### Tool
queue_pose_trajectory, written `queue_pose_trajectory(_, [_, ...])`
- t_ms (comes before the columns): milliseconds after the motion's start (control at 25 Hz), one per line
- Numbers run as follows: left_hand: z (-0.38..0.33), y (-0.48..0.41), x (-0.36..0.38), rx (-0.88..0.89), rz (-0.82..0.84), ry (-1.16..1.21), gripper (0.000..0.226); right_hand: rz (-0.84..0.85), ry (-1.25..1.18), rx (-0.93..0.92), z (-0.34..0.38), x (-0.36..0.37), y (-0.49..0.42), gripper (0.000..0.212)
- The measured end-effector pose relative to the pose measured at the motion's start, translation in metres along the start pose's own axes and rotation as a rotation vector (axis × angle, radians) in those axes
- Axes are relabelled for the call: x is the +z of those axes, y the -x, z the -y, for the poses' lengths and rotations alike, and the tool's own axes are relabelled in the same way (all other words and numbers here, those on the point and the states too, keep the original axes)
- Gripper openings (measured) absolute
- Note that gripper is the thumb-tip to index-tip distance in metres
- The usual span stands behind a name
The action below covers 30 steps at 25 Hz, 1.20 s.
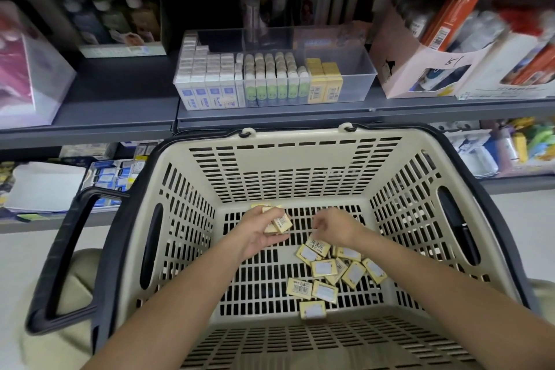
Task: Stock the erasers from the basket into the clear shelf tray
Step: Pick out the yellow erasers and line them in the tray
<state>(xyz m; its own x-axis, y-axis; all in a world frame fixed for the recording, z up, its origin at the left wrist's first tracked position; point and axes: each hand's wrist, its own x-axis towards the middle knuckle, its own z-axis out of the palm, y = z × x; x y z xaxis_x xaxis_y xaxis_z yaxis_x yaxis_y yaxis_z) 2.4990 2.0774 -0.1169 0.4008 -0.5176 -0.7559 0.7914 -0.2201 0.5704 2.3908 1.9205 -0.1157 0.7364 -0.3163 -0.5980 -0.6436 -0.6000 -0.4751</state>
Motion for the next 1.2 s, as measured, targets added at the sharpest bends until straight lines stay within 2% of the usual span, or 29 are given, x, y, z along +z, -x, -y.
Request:
queue_pose_trajectory(80, [-0.003,-0.001,-0.007,0.003,-0.041,0.026,0.026,0.051,0.342,-0.026,-0.007,0.011,0.002,0.031])
queue_pose_trajectory(160, [-0.004,-0.002,-0.012,0.009,-0.052,0.023,0.026,0.060,0.392,-0.011,-0.005,0.018,0.004,0.031])
queue_pose_trajectory(240, [-0.003,-0.002,-0.015,0.009,-0.044,0.008,0.031,0.070,0.368,-0.026,0.000,0.018,0.005,0.020])
queue_pose_trajectory(320, [-0.001,-0.002,-0.015,-0.002,-0.029,0.014,0.040,0.035,0.174,-0.033,0.006,0.012,0.004,0.015])
queue_pose_trajectory(400, [0.000,-0.002,-0.012,-0.013,0.010,0.038,0.047,-0.016,-0.192,-0.032,0.018,0.001,0.003,0.016])
queue_pose_trajectory(480, [0.002,-0.001,-0.008,-0.021,0.086,0.049,0.053,0.004,-0.521,-0.048,0.032,-0.004,0.006,0.006])
queue_pose_trajectory(560, [0.004,-0.001,-0.003,-0.035,0.152,0.053,0.054,0.026,-0.652,-0.051,0.040,0.000,0.007,0.023])
queue_pose_trajectory(640, [0.006,-0.002,0.001,-0.026,0.162,0.038,0.051,-0.011,-0.647,-0.040,0.041,0.003,0.007,0.030])
queue_pose_trajectory(720, [0.005,-0.003,0.001,-0.020,0.105,0.010,0.052,-0.035,-0.593,-0.024,0.034,0.000,0.005,0.025])
queue_pose_trajectory(800, [0.002,-0.004,-0.002,-0.022,0.034,-0.001,0.054,-0.008,-0.383,-0.009,0.023,0.001,0.007,0.021])
queue_pose_trajectory(960, [-0.001,-0.004,-0.009,-0.016,-0.020,-0.035,0.050,0.073,0.433,-0.098,0.014,0.036,0.016,0.050])
queue_pose_trajectory(1040, [-0.001,-0.004,-0.009,-0.006,-0.016,-0.058,0.050,0.025,0.665,-0.152,0.016,0.051,0.014,0.058])
queue_pose_trajectory(1120, [-0.001,-0.004,-0.009,0.000,-0.008,-0.103,0.052,-0.009,0.676,-0.179,0.017,0.050,0.010,0.047])
queue_pose_trajectory(1200, [-0.002,-0.003,-0.008,0.009,-0.005,-0.143,0.049,0.009,0.489,-0.148,0.014,0.036,0.007,0.031])
